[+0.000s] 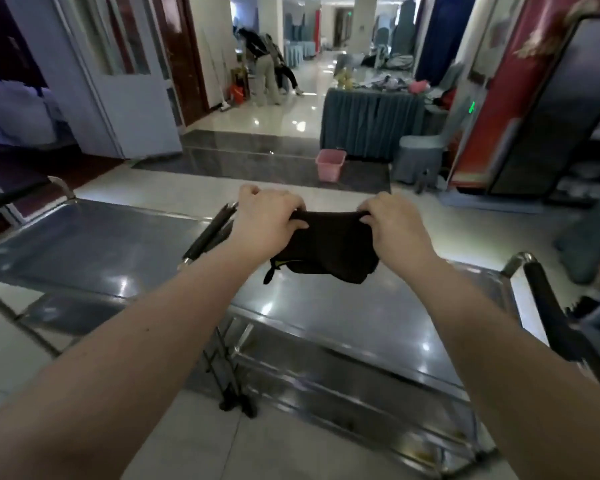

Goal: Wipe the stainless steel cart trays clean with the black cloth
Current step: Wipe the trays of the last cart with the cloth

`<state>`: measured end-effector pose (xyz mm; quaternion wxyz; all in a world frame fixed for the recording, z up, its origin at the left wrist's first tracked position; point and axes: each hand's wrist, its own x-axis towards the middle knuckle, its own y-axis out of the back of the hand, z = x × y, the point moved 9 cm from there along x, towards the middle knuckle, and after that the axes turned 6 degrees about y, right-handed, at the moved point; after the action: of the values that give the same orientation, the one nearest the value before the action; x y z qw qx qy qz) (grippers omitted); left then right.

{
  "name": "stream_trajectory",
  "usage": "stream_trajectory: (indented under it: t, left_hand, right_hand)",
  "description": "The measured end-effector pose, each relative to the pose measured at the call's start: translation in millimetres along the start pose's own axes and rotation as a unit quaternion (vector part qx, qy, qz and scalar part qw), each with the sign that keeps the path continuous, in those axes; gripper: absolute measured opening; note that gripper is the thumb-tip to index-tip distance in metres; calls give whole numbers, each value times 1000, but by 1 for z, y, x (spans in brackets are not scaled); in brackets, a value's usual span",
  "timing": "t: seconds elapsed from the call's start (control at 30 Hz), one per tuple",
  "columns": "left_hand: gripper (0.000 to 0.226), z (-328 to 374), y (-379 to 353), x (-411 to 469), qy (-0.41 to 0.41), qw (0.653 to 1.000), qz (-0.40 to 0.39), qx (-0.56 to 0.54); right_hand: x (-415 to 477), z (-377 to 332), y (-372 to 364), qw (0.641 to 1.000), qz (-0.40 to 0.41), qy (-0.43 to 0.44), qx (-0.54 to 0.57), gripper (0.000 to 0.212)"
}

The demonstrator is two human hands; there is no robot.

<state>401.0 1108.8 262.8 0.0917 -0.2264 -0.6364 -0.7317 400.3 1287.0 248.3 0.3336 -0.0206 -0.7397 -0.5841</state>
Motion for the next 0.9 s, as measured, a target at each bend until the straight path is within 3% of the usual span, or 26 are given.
stream_trajectory:
  t: [0.27,0.47,0.67,0.9]
  left_hand:
    - [12,5,-130,-45,-69,982,-115,-129]
    - [13,14,-238,-113,-69,961,-212,-164]
    - [14,41,-322,-182,-74,946,-268,-164]
    - [12,99,-425,-217,-73,927,-310,-198]
  right_hand:
    - [-104,14,-94,984,-61,-166,29,19]
    - [-196,20,-175,975,-109,-192,14,13]
    - [-291,36,-241,937,-175,-287,93,20]
    - [-372,106,-305,896,-206,-375,119,20]
